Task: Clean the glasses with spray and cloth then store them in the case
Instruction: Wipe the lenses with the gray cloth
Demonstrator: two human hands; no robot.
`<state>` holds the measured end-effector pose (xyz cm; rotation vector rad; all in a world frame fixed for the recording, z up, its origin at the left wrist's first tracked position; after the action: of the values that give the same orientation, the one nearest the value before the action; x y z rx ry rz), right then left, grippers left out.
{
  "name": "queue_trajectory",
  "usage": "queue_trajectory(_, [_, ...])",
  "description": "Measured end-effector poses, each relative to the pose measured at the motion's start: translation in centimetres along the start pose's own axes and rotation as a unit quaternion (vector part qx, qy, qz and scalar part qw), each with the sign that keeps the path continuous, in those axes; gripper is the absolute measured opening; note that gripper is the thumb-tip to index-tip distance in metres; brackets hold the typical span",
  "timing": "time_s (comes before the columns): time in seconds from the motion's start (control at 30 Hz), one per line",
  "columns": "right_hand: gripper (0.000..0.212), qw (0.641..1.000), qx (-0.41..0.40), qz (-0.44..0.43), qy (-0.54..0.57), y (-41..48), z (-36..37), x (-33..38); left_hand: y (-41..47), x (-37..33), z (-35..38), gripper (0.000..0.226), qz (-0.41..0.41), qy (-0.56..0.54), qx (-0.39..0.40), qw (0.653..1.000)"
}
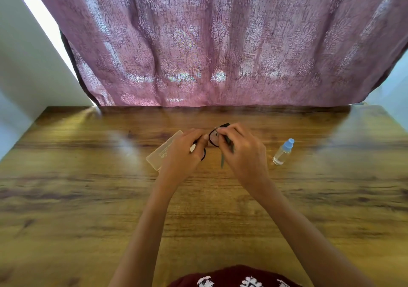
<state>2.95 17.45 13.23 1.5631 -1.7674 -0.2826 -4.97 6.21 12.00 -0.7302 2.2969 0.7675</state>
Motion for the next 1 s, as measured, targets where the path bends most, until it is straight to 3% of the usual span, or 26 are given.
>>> queue_trajectory(0.17, [0.01, 1.0, -0.013, 0.023, 0.001, -0.3, -0.4, -1.0, -0.1, 0.3, -0.5, 0.02, -0.007, 0.002, -0.012, 1.0])
queue_trajectory(0.47, [0.008, 1.0, 0.001, -0.024, 0.005, -0.4, 0.7, 1.3, -0.1, 0.4, -0.2, 0.017, -0.004, -0.005, -0.001, 1.0])
queue_trajectory(0.7, [0.01, 0.999, -0.015, 0.02, 0.03, 0.0, 0.0, -0.9, -0.2, 0.9, -0.6, 0.026, -0.016, -0.009, -0.013, 1.0])
queue_trajectory(1.0, [0.012, 0.999, 0.016, -0.024, 0.032, -1.2, 1.3, 1.2, -0.1, 0.8, 0.0, 0.022, -0.018, -0.016, -0.004, 1.0])
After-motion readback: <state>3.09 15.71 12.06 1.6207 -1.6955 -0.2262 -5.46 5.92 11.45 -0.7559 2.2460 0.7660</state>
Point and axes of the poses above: each hand's wrist, its own y-axis towards the middle knuckle, its own z-axis out of the palm, x = y × z, the point moved 7 cm from there along y, towards the middle knuckle, and after that the axes turned 8 degrees about x, right-handed, at the moved point
